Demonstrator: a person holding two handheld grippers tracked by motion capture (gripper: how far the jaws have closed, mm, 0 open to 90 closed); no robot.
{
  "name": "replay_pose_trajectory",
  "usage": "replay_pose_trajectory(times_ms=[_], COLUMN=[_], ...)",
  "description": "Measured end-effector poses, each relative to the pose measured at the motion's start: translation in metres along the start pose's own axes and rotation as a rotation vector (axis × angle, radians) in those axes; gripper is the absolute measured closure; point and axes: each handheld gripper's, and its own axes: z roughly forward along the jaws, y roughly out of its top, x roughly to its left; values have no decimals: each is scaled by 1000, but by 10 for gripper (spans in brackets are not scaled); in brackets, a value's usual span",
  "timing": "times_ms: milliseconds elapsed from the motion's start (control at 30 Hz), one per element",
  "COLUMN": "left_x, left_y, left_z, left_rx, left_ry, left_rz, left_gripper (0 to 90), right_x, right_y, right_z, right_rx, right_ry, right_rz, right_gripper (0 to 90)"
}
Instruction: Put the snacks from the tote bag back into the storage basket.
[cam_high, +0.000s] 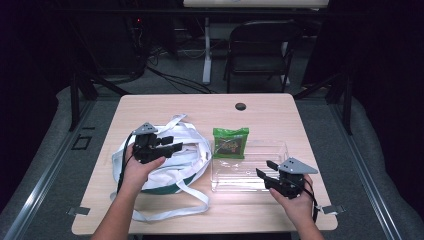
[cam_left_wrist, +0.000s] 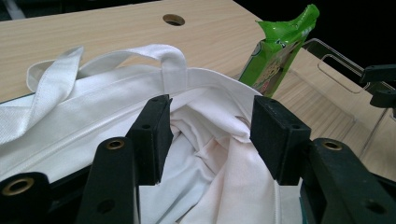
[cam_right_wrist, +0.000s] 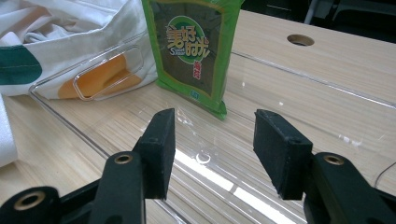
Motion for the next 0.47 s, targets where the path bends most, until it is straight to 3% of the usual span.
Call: replay_pose_trajectory(times_ms=[467], left_x=[2], left_y=[1], left_z=[-3], left_rx=[-15], left_ry=[14], left_rz=[-11], left_gripper=[477], right_x=[-5], right_y=[1], right_z=[-3], right_rx=[-19], right_ry=[-7], right_rz=[18], right_gripper=[474])
